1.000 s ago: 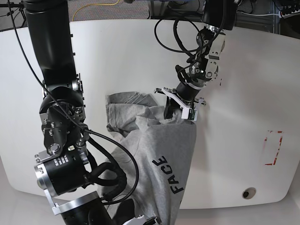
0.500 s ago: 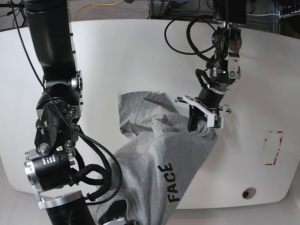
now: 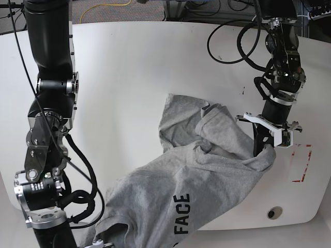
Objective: Fold the T-shirt properly
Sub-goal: 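Hold the shirt with both grippers and pull them apart to stretch it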
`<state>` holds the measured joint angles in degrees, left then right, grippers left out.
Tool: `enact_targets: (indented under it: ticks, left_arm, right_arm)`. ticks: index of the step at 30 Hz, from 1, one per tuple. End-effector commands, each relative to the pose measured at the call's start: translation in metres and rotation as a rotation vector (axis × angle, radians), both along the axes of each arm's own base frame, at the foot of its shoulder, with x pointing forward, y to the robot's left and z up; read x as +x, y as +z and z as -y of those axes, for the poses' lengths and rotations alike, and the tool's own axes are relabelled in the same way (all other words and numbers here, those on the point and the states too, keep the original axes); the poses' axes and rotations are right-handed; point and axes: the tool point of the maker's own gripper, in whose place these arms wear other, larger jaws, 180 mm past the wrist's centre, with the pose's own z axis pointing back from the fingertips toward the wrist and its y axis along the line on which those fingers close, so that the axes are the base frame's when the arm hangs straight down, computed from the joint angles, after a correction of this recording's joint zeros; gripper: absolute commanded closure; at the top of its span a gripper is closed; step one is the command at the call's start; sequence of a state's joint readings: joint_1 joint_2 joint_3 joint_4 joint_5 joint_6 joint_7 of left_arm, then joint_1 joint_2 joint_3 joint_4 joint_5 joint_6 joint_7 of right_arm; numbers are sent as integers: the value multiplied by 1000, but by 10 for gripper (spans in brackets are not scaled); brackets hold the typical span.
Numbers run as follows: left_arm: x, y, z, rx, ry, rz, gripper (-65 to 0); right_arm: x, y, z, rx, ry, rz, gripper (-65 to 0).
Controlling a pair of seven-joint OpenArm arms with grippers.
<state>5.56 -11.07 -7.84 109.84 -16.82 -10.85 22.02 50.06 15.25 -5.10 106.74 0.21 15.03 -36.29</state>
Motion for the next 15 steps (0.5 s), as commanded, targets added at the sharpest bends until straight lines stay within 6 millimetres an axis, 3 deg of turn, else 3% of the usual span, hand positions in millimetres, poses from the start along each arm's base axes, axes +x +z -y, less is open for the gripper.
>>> enact_targets:
  ticks: [1, 5, 8, 13, 15]
  left_arm:
    - [0, 35, -2, 26, -25, 102, 0]
    - [-5, 53, -19, 42, -25, 140, 0]
    - [-5, 60, -38, 48, 10, 134, 0]
    - [-2, 91, -67, 53, 42, 180, 0]
    - [-2, 103, -76, 44, 54, 206, 0]
  right_arm:
    - [5, 20, 20, 38, -41, 42, -8]
    - [24, 4, 46, 46, -88, -28, -8]
    - [32, 3, 55, 45, -102, -52, -6]
    - [47, -8, 69, 43, -130, -105, -6]
    - [49, -3, 74, 44, -138, -104, -6]
